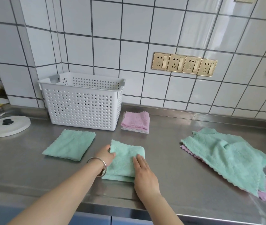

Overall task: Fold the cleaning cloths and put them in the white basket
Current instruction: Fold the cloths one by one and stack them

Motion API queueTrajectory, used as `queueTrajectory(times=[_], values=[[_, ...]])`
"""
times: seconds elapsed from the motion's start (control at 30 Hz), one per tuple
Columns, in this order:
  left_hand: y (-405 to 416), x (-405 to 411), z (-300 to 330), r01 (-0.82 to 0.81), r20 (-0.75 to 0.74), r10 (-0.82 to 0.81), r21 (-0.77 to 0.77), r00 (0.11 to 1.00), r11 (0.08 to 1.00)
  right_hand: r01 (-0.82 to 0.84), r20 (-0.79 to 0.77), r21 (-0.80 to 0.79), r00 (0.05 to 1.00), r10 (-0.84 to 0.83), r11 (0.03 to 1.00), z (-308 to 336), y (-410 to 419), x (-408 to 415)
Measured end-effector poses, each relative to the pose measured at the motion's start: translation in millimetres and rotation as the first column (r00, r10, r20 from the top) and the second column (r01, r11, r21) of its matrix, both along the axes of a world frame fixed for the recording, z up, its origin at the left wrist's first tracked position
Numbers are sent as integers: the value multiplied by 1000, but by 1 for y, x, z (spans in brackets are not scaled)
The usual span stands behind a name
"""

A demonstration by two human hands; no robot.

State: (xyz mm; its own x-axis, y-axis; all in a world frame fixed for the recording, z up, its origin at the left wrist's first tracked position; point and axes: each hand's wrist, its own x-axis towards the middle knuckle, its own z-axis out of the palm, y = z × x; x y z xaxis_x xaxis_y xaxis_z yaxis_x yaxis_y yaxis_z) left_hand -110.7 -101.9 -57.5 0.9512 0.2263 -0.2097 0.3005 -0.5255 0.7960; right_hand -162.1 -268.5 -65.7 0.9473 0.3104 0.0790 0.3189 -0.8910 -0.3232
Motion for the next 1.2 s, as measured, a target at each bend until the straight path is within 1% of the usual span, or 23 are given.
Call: queueTrajectory(times=[0.07, 0.23, 0.4, 0.43, 0.47, 0.53, 0.57, 0.6, 0.63, 0.67, 0.73, 0.77, 0.83, 0.87, 0.9, 0.97, 1.07, 1.13, 1.2], values=[[3, 2, -5, 1, 8, -2, 42, 1000, 999, -7, -2, -14, 1000, 6, 1000, -1, 1, 0], [3, -5, 0, 7, 15, -10, 235, 1000, 972, -17, -23, -12, 1000, 16, 1000, -2, -1, 0], [4, -13, -2, 8, 10, -13, 380, 1000, 925, -69, -142, -7, 988, 67, 998, 1, -6, 0], [6, -16, -3, 0, 9, -4, 396, 1000, 918, -64, -178, 40, 982, 70, 997, 4, -9, 0], [8, -17, -3, -12, 16, 6, 407, 1000, 913, -20, -212, 131, 976, 48, 991, 8, -10, 0], [11, -21, -3, -35, 12, 33, 429, 999, 903, 148, -230, 345, 971, -70, 927, 13, -14, 3], [13, -23, -3, -39, -2, 45, 448, 999, 893, 233, -215, 405, 964, -155, 884, 14, -15, 7], [13, -25, -4, -39, -20, 55, 476, 998, 879, 307, -198, 408, 949, -245, 860, 14, -16, 12], [13, -27, -4, -37, -37, 65, 509, 997, 860, 371, -193, 360, 927, -321, 856, 13, -16, 16], [12, -29, -4, -31, -52, 71, 545, 996, 838, 415, -200, 280, 907, -370, 866, 13, -16, 20], [8, -30, -5, -10, -80, 73, 603, 994, 798, 453, -241, 118, 877, -417, 884, 11, -14, 25], [6, -30, -7, 9, -98, 64, 613, 993, 790, 459, -269, 70, 864, -426, 886, 9, -12, 27], [1, -29, -7, 40, -122, 41, 598, 992, 801, 468, -306, 37, 846, -436, 883, 7, -9, 30], [-1, -29, -7, 39, -119, 37, 579, 992, 815, 467, -317, 51, 846, -429, 883, 7, -6, 31], [-2, -29, -6, 30, -101, 31, 555, 994, 831, 470, -330, 101, 847, -416, 877, 8, -4, 31], [-2, -30, -5, -14, -25, 30, 486, 999, 874, 480, -367, 276, 853, -370, 833, 13, 1, 31], [8, -32, 8, -109, 96, 83, 309, 992, 945, 460, -376, 554, 882, -285, 694, 26, 14, 29], [29, -31, 22, -192, 193, 152, 207, 969, 959, 410, -326, 664, 911, -251, 625, 37, 34, 29], [57, -29, 39, -266, 296, 211, 161, 932, 950, 349, -281, 740, 937, -207, 575, 48, 63, 34]])
